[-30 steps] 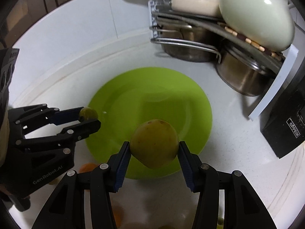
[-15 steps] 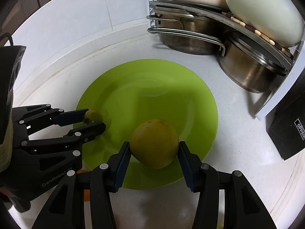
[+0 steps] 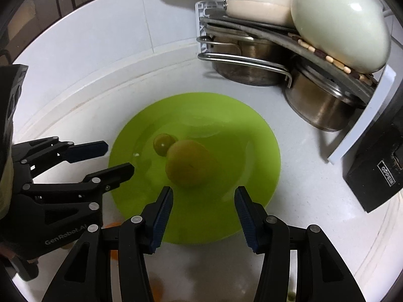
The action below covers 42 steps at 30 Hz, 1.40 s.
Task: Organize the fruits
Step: 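Withdraw both open tools from the green plate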
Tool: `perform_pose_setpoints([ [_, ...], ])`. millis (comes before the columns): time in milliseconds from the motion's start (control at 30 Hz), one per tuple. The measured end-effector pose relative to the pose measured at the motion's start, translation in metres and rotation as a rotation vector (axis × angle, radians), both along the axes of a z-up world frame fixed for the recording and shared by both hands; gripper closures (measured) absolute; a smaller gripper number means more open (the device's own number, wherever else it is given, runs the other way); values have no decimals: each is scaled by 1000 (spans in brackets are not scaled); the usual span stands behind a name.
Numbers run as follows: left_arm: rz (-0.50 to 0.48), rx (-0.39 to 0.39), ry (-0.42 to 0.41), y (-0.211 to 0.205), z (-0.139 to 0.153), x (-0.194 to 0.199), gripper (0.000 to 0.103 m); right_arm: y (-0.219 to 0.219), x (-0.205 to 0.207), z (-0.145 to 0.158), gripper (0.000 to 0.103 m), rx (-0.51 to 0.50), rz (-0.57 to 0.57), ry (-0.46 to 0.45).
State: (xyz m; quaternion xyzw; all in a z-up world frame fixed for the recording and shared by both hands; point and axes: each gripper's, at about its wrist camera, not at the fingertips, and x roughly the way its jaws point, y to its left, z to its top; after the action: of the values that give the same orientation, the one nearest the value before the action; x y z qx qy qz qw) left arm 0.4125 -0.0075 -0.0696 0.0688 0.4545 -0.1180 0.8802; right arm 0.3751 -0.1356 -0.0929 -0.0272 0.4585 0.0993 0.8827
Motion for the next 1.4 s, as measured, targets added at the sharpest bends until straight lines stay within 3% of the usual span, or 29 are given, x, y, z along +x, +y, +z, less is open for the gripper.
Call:
perform_pose_setpoints([
  [467, 55, 2, -185, 14, 61, -67, 43, 4, -49, 51, 51, 53, 20, -135],
  [733, 104, -10, -255, 28, 87, -104, 35, 18, -78, 72, 43, 69, 69, -209],
  [833, 142, -8, -274, 35, 91, -116, 28, 25, -87, 75, 40, 70, 87, -229],
  [1400, 279, -30, -227, 69, 55, -163, 24, 50, -108, 56, 40, 16, 156, -222],
])
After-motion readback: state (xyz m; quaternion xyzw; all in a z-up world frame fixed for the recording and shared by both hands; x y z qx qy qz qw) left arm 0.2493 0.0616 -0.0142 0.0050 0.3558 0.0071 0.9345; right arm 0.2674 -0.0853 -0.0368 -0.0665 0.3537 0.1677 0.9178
